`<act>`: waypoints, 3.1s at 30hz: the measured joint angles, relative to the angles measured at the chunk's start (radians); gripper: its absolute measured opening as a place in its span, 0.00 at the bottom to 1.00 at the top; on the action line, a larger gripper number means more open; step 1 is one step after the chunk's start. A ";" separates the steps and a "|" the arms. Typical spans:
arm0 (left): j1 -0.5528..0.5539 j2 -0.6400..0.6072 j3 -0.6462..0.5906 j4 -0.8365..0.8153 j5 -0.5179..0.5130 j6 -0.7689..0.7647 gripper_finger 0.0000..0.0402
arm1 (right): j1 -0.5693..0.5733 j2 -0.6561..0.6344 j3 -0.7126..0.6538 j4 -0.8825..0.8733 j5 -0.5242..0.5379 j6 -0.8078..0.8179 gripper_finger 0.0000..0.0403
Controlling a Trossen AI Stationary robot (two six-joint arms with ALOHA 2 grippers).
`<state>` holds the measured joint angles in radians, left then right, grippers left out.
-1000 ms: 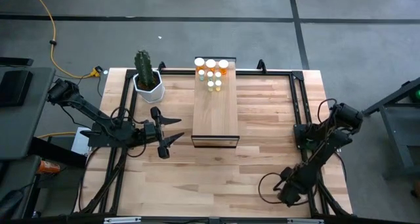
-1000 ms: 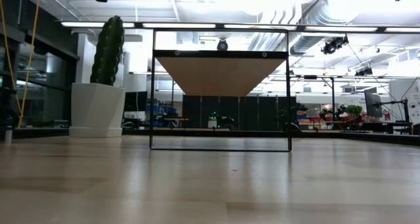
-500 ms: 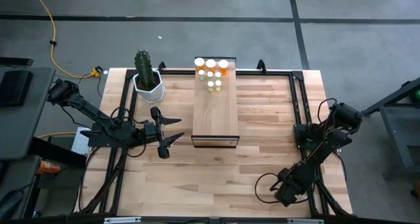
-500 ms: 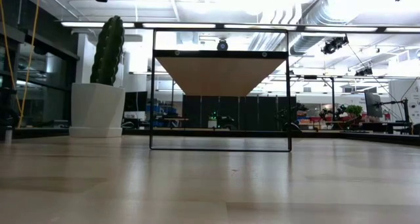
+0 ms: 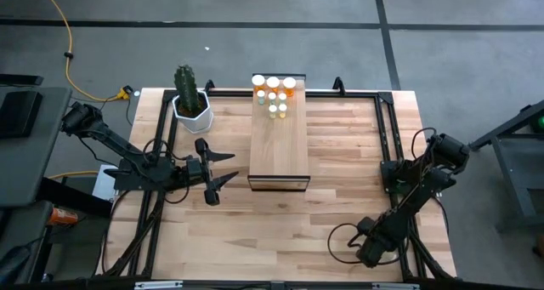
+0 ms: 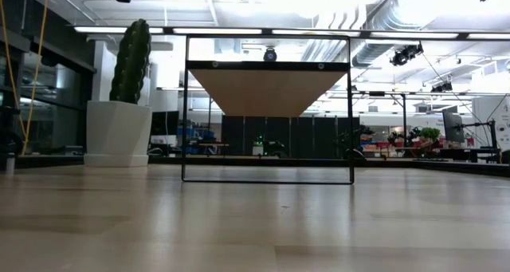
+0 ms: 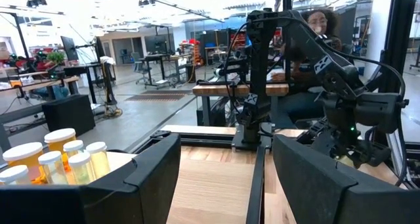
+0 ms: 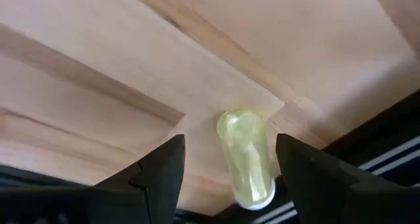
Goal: Pick and place medicine bottles onto shelf by color
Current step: Put the yellow pill bottle on the shelf aligned with the other yellow pill bottles
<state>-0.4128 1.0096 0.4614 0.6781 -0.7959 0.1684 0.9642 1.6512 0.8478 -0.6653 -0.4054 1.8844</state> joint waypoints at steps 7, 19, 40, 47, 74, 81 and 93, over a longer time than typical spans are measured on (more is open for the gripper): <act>0.000 0.000 0.000 0.000 0.000 0.000 0.57 | 0.000 0.000 0.000 -0.007 0.008 0.004 0.58; 0.000 0.000 0.000 0.000 0.000 0.000 0.57 | -0.001 0.000 0.000 -0.025 0.008 0.001 0.41; 0.000 0.000 0.000 0.000 0.000 0.000 0.57 | -0.002 -0.001 0.000 -0.025 0.007 -0.007 0.21; 0.000 0.000 0.000 0.000 0.000 0.000 0.57 | -0.002 -0.001 0.000 -0.025 0.008 -0.007 0.21; 0.000 -0.001 0.000 -0.066 0.041 -0.017 0.57 | -0.157 -0.075 0.205 -0.129 0.166 -0.508 0.21; 0.000 -0.016 0.000 -0.084 0.160 -0.036 0.57 | -0.200 -0.282 0.263 -0.120 0.502 -0.614 0.21; 0.050 -0.015 0.023 -0.045 0.295 -0.115 0.57 | -0.448 -0.459 0.284 0.203 0.885 -1.340 0.21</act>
<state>-0.3633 0.9945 0.4843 0.6332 -0.5007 0.0531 0.5164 1.1918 1.1320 -0.4623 0.4798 0.5443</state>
